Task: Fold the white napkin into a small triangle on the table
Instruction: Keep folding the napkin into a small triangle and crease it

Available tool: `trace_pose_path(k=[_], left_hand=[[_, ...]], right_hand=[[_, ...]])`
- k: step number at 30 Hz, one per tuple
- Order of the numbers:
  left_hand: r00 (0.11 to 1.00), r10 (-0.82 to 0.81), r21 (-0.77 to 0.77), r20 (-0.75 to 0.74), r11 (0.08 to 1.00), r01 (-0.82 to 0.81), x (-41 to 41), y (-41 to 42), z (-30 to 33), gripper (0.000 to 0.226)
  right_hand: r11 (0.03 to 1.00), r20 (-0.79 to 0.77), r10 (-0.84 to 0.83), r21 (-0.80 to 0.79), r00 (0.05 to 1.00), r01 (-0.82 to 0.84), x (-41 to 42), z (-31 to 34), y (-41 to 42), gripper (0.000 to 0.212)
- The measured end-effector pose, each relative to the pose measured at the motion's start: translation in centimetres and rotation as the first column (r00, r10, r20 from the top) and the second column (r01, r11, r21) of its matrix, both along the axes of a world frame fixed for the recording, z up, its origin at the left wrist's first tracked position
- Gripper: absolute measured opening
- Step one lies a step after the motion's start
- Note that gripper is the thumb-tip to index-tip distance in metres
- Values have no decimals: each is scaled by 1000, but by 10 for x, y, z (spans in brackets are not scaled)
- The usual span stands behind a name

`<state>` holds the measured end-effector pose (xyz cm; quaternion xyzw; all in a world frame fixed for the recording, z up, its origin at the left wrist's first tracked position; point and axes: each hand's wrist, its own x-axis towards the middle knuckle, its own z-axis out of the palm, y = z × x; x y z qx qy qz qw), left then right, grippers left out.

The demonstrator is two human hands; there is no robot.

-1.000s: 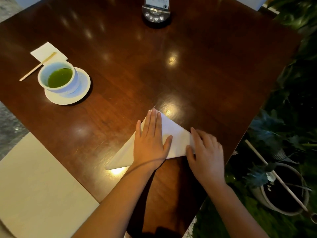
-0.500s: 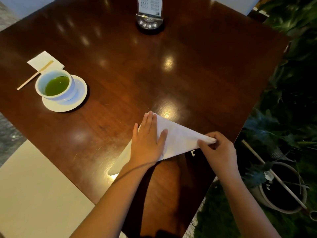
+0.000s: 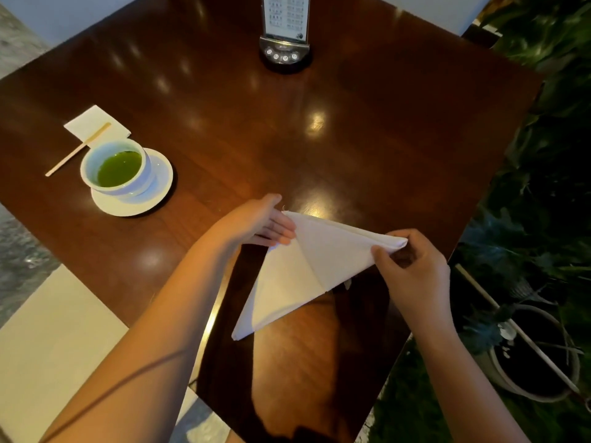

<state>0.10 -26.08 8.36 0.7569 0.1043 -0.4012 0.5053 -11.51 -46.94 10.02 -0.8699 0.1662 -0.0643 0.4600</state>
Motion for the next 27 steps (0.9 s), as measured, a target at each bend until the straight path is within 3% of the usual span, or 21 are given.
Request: trace_pose_path(k=[5,9,13,21,25,27], left_hand=[[996,-10,-27,-93,1000,7,18,5,-8,59],[987,5,-59,-163,998,-15,23,9,-7,55],[994,-30,4,-105,1000,31,25,12,-3,37],[981,-190,138,48,973,182,31,20,-6,18],[963,-235,180,133,961,210,30,22,-10,12],[949,-255,197,184,956,219,28,23,-12,7]], right_hand=[[990,103,122,-81,987,-114,-6,17,31,14],[932,224,315,-258,922,-256,-14,19,66,9],[827,249,456,-474,854,-303,-22,7,95,7],[688,137,578,-612,804,-390,-41,-26,131,21],[600,-55,643,-584,764,-547,-50,-42,138,73],[610,-44,634,-585,772,-535,-52,-47,143,63]])
